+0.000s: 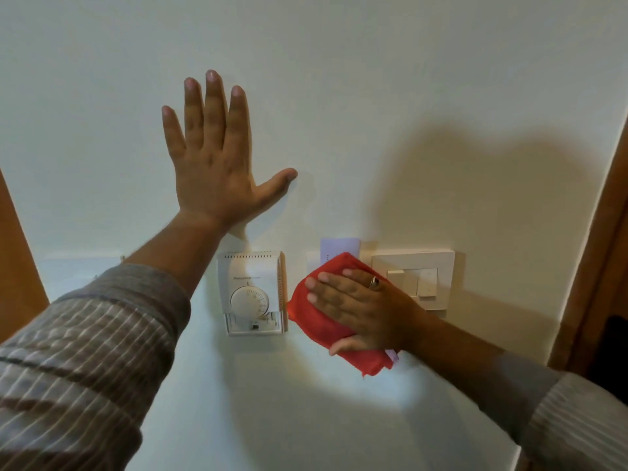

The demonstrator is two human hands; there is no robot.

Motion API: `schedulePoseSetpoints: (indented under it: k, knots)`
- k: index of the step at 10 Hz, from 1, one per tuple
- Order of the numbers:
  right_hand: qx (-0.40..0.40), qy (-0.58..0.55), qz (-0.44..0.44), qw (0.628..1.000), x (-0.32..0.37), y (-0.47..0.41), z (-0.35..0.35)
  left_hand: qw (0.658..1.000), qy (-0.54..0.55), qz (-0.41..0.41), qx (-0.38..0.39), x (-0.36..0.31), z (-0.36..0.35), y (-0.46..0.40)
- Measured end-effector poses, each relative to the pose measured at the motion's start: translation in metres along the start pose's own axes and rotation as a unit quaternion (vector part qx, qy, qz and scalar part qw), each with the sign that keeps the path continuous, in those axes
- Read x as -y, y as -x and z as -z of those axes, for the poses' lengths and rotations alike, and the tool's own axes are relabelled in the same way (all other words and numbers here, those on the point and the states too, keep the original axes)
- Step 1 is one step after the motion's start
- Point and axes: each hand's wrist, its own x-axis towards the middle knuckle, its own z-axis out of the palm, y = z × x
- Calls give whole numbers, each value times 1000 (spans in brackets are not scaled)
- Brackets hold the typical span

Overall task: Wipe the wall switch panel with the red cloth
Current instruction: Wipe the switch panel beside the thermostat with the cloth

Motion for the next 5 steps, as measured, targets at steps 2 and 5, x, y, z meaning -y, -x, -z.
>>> schedulePoseSetpoints:
  k: [2, 5]
  knots:
    - [-24, 29, -131, 991, 30, -5, -10, 1000, 1, -1, 5, -1, 1, 0]
    - [-40, 22, -136, 990, 25, 12, -8, 1000, 2, -6, 3, 1, -1, 1]
